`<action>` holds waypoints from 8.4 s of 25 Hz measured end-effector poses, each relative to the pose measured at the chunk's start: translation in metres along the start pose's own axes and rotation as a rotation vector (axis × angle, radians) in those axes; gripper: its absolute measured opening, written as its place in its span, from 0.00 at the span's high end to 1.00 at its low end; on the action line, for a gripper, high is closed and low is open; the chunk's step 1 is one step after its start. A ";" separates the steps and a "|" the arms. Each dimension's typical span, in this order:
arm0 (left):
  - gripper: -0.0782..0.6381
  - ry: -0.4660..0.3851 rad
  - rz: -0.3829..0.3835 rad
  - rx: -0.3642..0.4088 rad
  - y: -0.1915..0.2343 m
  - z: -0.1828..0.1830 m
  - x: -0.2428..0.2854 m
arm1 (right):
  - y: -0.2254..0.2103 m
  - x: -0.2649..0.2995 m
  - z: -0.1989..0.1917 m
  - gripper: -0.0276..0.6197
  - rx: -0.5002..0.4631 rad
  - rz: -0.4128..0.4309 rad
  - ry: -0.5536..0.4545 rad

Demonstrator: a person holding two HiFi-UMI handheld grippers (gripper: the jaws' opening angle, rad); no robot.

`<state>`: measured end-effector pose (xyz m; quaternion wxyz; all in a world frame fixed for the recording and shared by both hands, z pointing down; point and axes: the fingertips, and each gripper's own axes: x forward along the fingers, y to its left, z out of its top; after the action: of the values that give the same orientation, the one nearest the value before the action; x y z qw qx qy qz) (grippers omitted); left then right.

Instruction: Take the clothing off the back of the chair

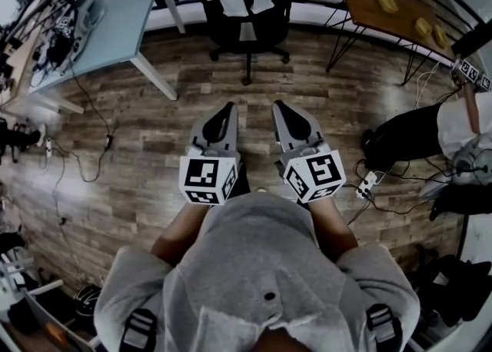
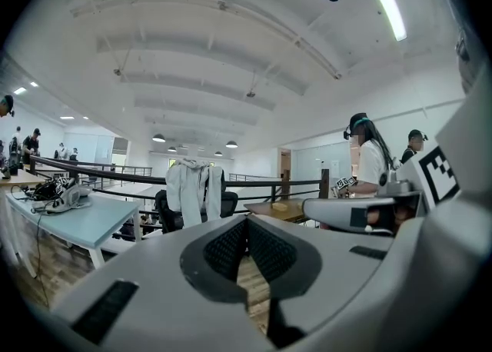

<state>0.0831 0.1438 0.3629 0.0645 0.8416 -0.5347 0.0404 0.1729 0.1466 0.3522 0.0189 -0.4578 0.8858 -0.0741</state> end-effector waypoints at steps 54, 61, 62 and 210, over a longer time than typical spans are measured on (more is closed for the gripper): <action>0.88 0.040 -0.046 -0.075 0.278 0.053 0.279 | -0.100 0.373 0.022 0.93 0.024 -0.049 0.088; 0.88 0.044 -0.086 -0.075 0.288 0.054 0.300 | -0.112 0.391 0.022 0.93 0.019 -0.085 0.089; 0.88 0.044 -0.092 -0.076 0.288 0.053 0.302 | -0.113 0.393 0.022 0.93 0.017 -0.089 0.088; 0.37 0.289 -0.446 -0.063 0.530 -0.008 0.402 | -0.218 0.593 0.038 0.85 -0.216 -0.991 -0.108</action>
<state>-0.2260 -0.4371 0.4601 0.1738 0.9217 -0.3223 0.1282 0.0087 -0.4649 0.3671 -0.0203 -0.8254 0.5626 0.0416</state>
